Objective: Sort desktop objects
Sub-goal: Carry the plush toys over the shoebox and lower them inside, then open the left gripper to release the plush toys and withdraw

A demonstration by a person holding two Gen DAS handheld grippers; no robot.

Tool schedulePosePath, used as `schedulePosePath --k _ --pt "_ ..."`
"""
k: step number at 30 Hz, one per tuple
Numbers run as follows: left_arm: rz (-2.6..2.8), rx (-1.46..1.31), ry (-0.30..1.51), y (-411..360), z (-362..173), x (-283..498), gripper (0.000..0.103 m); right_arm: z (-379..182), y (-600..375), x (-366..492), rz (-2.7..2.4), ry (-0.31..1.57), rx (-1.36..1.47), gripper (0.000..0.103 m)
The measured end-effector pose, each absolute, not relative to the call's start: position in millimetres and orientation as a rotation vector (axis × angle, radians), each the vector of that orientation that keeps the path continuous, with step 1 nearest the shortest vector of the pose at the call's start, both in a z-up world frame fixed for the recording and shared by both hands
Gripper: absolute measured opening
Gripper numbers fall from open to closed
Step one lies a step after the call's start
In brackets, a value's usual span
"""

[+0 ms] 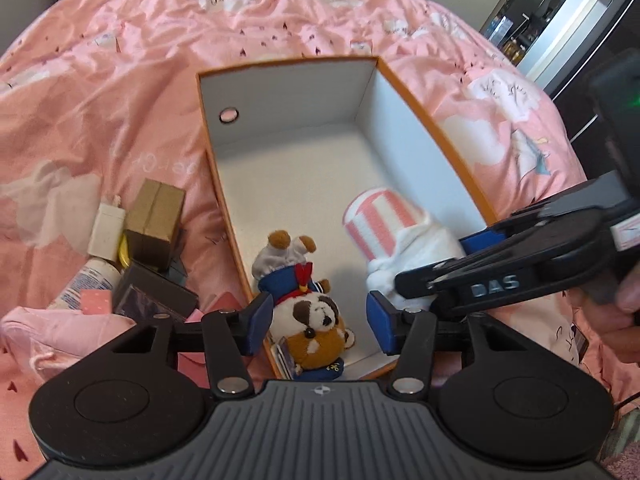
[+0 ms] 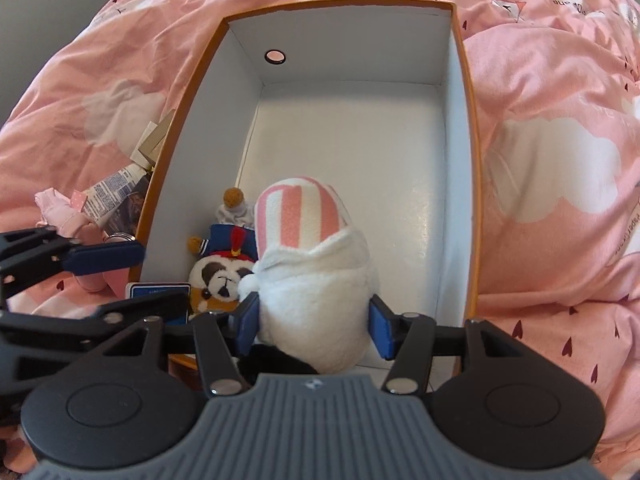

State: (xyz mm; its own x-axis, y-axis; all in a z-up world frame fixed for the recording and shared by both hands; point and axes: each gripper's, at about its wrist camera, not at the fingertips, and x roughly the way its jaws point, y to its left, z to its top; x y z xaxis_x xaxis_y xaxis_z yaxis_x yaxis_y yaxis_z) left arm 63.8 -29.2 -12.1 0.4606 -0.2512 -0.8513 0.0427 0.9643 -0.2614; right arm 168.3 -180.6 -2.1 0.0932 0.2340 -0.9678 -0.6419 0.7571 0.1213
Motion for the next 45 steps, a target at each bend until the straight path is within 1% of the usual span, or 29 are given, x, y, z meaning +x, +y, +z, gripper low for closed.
schedulePosePath --k 5,11,16,17,19,22,25,26,28,29,30,32,33,35,37,38,39,40,41,42,45 --pt "-0.165 -0.218 1.035 -21 0 59 0.06 -19 -167 170 0.666 1.371 -0.38 0.059" --pt "-0.136 -0.249 1.063 -9 -12 61 0.06 -38 -166 175 0.636 1.417 -0.385 0.063" --pt "-0.128 -0.267 1.086 -4 -22 62 0.06 -32 -168 173 0.653 1.402 -0.383 0.066" --pt "-0.128 -0.271 1.088 -4 -23 63 0.06 -29 -169 172 0.657 1.393 -0.383 0.069" --pt "-0.131 -0.278 1.092 -4 -25 63 0.06 -20 -172 170 0.663 1.367 -0.39 0.07" --pt "-0.129 -0.276 1.1 -5 -27 64 0.056 6 -182 164 0.695 1.291 -0.387 0.072" --pt "-0.127 -0.279 1.111 -6 -32 67 0.046 37 -198 165 0.696 1.179 -0.364 0.072" --pt "-0.127 -0.279 1.117 -6 -33 68 0.041 44 -203 168 0.675 1.139 -0.359 0.071" --pt "-0.133 -0.274 1.122 -7 -36 69 0.038 53 -215 178 0.615 1.082 -0.349 0.07" --pt "-0.138 -0.272 1.121 -8 -37 70 0.033 53 -220 184 0.587 1.07 -0.347 0.067" --pt "-0.136 -0.268 1.119 -9 -37 70 0.032 49 -224 191 0.562 1.072 -0.339 0.062" --pt "-0.128 -0.251 1.115 -11 -39 71 0.028 37 -231 201 0.545 1.108 -0.312 0.06" --pt "-0.125 -0.243 1.115 -11 -39 71 0.024 30 -234 204 0.548 1.125 -0.294 0.056" --pt "-0.12 -0.236 1.112 -11 -39 72 0.02 17 -239 206 0.554 1.153 -0.263 0.053" --pt "-0.116 -0.224 1.106 -11 -40 73 0.017 6 -240 205 0.554 1.161 -0.242 0.044" --pt "-0.117 -0.215 1.102 -12 -40 73 0.015 2 -240 203 0.53 1.15 -0.247 0.036" --pt "-0.121 -0.202 1.095 -13 -39 73 0.014 0 -241 201 0.508 1.134 -0.259 0.023" --pt "-0.125 -0.191 1.087 -15 -38 73 0.014 -2 -243 199 0.492 1.117 -0.269 0.017" --pt "-0.126 -0.188 1.081 -15 -38 74 0.014 -2 -248 199 0.479 1.106 -0.259 0.008" --pt "-0.128 -0.188 1.074 -16 -38 75 0.014 -3 -253 199 0.479 1.106 -0.239 0.006" --pt "-0.148 -0.163 1.047 -22 -38 80 0.013 -4 -268 196 0.46 1.106 -0.218 0.006"
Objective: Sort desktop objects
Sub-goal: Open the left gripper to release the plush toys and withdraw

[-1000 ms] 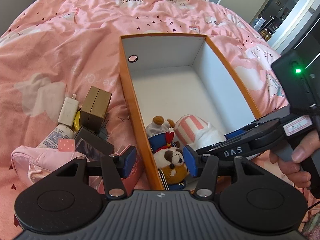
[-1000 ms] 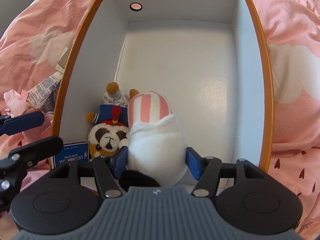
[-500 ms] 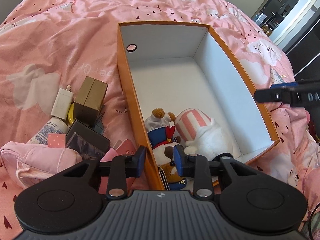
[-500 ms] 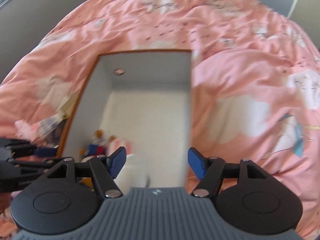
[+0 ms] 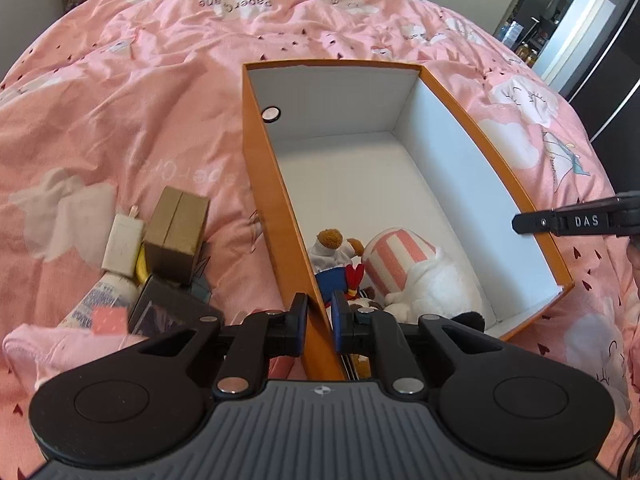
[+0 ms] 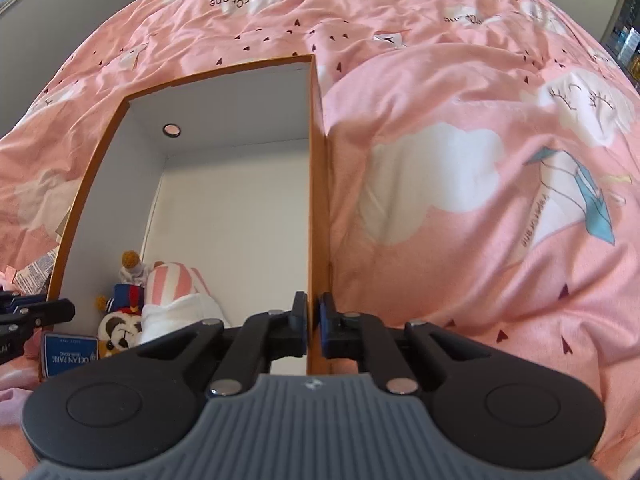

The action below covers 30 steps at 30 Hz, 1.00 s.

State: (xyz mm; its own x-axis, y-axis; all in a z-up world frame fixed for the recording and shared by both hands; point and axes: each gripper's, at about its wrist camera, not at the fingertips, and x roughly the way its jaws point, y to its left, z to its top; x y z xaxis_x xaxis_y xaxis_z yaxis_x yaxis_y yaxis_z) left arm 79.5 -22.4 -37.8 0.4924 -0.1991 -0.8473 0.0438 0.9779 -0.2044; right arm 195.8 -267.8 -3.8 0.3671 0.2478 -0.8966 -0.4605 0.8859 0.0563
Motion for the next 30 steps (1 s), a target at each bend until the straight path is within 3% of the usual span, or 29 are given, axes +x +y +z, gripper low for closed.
schedulePosePath --k 22,26,30 --pt "-0.148 0.023 1.003 -58 -37 117 0.013 -12 -290 212 0.397 1.071 -0.113 0.007" --pt "-0.142 0.042 1.019 -55 -36 115 0.014 3 -291 201 0.4 0.986 -0.098 0.014" --pt "-0.119 0.053 1.008 -51 -25 106 0.019 25 -282 183 0.442 0.874 -0.137 0.038"
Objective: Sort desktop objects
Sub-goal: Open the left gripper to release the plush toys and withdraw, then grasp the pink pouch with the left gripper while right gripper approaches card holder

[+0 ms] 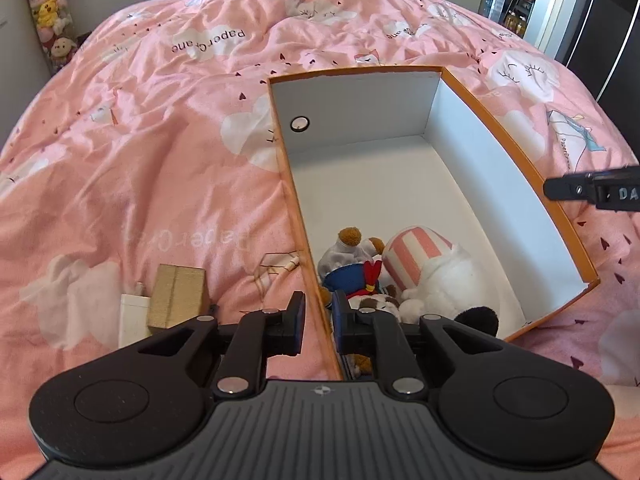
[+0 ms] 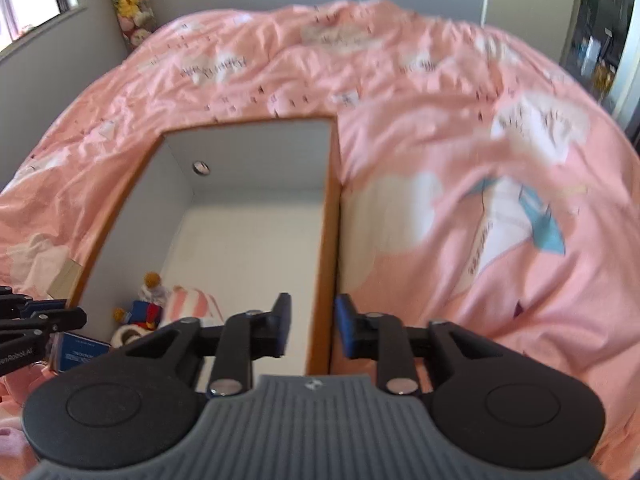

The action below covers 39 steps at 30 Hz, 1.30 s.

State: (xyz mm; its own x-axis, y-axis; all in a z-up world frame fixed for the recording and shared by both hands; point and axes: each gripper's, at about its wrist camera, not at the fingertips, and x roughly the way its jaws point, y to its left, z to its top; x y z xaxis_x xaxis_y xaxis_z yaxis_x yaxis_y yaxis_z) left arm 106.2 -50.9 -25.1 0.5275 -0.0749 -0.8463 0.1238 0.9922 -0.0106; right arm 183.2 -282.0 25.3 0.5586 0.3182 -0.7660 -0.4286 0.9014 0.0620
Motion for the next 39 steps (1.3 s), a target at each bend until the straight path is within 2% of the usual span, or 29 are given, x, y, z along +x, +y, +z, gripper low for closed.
schedulePosePath --k 3,9,14,24,26,28,29,30,35,37,38,39 --pt "-0.085 0.055 1.004 -48 -16 98 0.028 37 -270 166 0.5 0.83 -0.148 0.04" --pt "-0.06 0.048 1.005 -38 0 77 0.029 45 -246 128 0.65 0.765 -0.091 0.04" --pt "-0.034 0.006 0.992 -11 14 58 0.029 43 -215 100 0.768 0.747 -0.149 0.04" --pt "0.094 -0.103 1.007 72 23 17 0.03 25 -155 82 0.932 0.908 -0.144 0.04" --pt "0.087 -0.111 1.024 80 18 9 0.034 19 -142 76 0.969 0.956 -0.149 0.04" --pt "0.062 -0.111 1.036 82 13 2 0.042 13 -129 69 1.001 0.985 -0.168 0.04" --pt "0.057 -0.113 1.047 83 10 0 0.052 9 -124 65 1.008 1.0 -0.177 0.04" --pt "0.056 -0.115 1.057 84 7 -1 0.054 5 -118 64 1.015 1.017 -0.186 0.04" --pt "0.052 -0.154 1.057 84 1 -6 0.054 -5 -94 64 1.048 1.037 -0.228 0.04" --pt "0.075 -0.226 1.052 90 2 -5 0.054 -5 -85 66 1.051 1.012 -0.266 0.036" --pt "0.095 -0.266 1.045 95 3 -4 0.054 -4 -82 69 1.041 0.991 -0.283 0.027" --pt "0.117 -0.303 1.038 99 3 -4 0.054 -3 -77 71 1.029 0.965 -0.305 0.022"
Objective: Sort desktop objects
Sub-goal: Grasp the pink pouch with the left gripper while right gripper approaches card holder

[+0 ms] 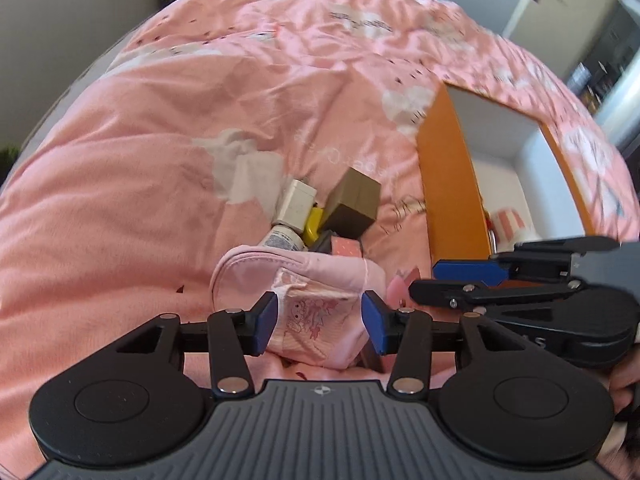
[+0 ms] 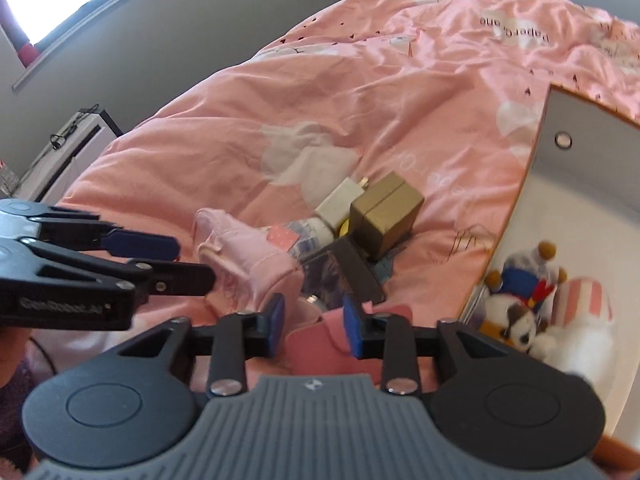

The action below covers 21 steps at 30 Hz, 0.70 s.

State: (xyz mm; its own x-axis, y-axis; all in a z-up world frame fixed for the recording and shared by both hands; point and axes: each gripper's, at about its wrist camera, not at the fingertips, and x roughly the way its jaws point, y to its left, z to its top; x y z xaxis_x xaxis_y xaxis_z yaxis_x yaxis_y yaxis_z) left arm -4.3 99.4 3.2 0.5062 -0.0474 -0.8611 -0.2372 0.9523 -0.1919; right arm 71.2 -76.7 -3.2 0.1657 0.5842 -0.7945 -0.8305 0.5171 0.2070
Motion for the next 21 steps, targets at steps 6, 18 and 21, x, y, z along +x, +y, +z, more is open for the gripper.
schedulePosePath --k 6,18,21 --pt "0.197 -0.456 1.028 117 0 -1 0.057 -21 -45 82 1.032 0.93 -0.408 0.022" --pt "0.3 -0.613 1.055 134 -15 -4 0.067 -20 -50 51 1.234 0.992 -0.356 0.011" --pt "0.328 -0.629 1.077 139 -18 -3 0.071 -17 -53 43 1.305 1.007 -0.324 0.011"
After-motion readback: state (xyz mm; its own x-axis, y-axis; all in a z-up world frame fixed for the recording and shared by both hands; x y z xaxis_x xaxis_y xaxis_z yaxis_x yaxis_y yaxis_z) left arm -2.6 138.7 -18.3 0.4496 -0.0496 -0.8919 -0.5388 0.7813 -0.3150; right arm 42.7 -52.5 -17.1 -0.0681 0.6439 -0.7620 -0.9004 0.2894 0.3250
